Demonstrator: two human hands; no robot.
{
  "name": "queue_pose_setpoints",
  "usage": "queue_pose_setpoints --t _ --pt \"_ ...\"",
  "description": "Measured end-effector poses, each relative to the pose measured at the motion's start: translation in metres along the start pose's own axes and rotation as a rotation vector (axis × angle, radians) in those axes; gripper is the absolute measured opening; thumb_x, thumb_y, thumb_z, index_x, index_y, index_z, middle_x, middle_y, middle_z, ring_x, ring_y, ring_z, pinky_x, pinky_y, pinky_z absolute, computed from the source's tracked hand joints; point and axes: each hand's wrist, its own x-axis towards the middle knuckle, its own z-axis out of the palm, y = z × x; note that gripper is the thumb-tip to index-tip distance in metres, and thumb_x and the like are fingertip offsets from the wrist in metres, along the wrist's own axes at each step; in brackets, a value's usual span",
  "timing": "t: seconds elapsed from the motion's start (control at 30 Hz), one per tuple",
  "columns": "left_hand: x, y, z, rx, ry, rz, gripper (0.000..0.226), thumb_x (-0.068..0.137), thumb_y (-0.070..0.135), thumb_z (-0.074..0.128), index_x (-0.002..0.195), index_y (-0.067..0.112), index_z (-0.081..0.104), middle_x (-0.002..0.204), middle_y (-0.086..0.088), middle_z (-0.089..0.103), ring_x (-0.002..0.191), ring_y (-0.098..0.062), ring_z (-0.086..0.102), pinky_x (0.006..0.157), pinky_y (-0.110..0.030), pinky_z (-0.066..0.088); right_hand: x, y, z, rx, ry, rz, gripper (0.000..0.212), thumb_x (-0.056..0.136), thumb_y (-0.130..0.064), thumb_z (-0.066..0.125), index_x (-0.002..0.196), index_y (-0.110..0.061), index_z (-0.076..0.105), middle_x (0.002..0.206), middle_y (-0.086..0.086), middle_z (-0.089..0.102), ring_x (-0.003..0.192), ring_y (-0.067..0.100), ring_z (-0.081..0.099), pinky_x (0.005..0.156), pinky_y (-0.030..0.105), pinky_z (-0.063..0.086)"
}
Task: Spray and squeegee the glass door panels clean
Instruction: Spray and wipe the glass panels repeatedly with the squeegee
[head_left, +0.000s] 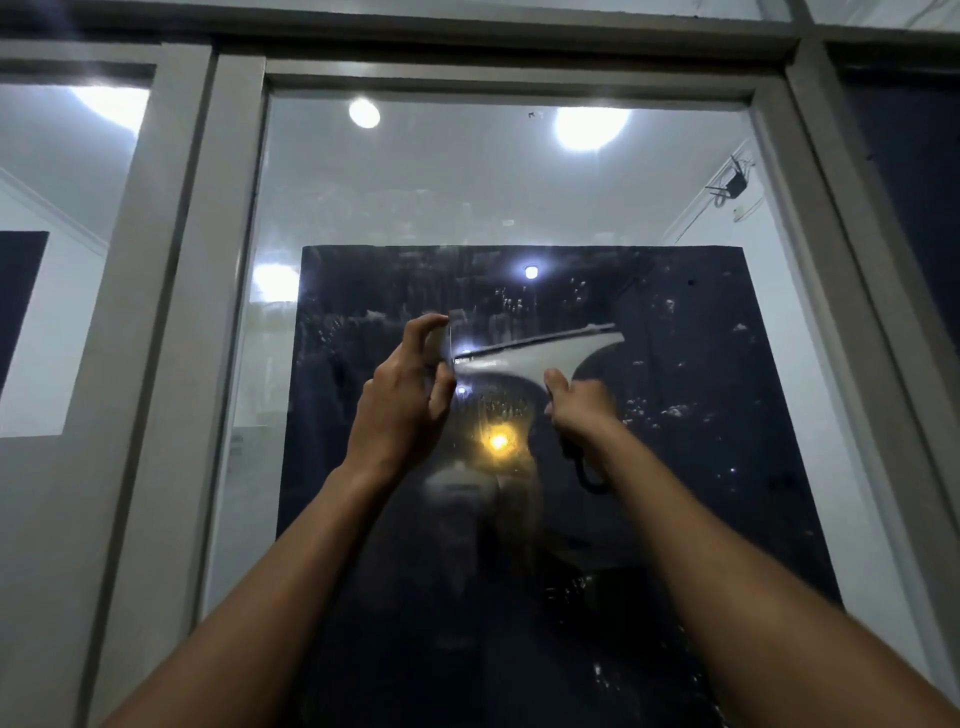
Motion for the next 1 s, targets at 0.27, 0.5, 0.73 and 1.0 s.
queue_pose_setpoints --t 0.27,0.5,0.73,1.0 --pt "-0.023 -0.003 -0.005 0.001 -0.079 -0.012 0.042 0.099 0.019 0.052 0.140 0.026 0.042 0.072 0.017 0.049 0.062 -0.003 0.052 0.064 -0.033 0.043 -0.057 0.033 -0.002 -0.028 -0.096 0.026 0.054 0.102 -0.051 0.040 0.090 -0.005 0.066 0.089 0.011 0.065 0.084 0.026 0.060 0.080 0.035 0.045" --pt "-0.014 -0.006 -0.006 -0.006 -0.044 -0.027 0.041 0.098 0.019 0.052 0.138 0.025 0.045 0.068 0.019 0.046 0.062 -0.002 0.050 0.066 -0.034 0.041 0.014 -0.026 -0.013 -0.012 -0.082 0.056 0.069 0.098 -0.057 0.044 0.130 0.004 0.054 0.103 0.016 0.052 0.090 0.028 0.052 0.079 0.036 0.044" --pt "-0.015 -0.005 -0.008 -0.063 -0.036 -0.028 0.039 0.099 0.019 0.052 0.137 0.025 0.045 0.069 0.016 0.050 0.063 -0.003 0.053 0.067 -0.037 0.046 -0.031 0.031 -0.036 -0.231 -0.170 -0.057 0.054 0.101 -0.055 0.039 0.082 -0.010 0.062 0.078 0.007 0.060 0.059 0.016 0.046 0.055 0.029 0.035" --pt "-0.003 -0.013 -0.010 -0.057 -0.028 -0.033 0.038 0.099 0.020 0.052 0.135 0.028 0.045 0.069 0.008 0.055 0.063 -0.014 0.057 0.063 -0.035 0.045 -0.003 -0.018 -0.061 -0.786 -0.147 -0.204 0.072 0.096 -0.070 0.029 0.108 -0.009 0.065 0.093 0.009 0.055 0.074 0.025 0.053 0.072 0.034 0.043"
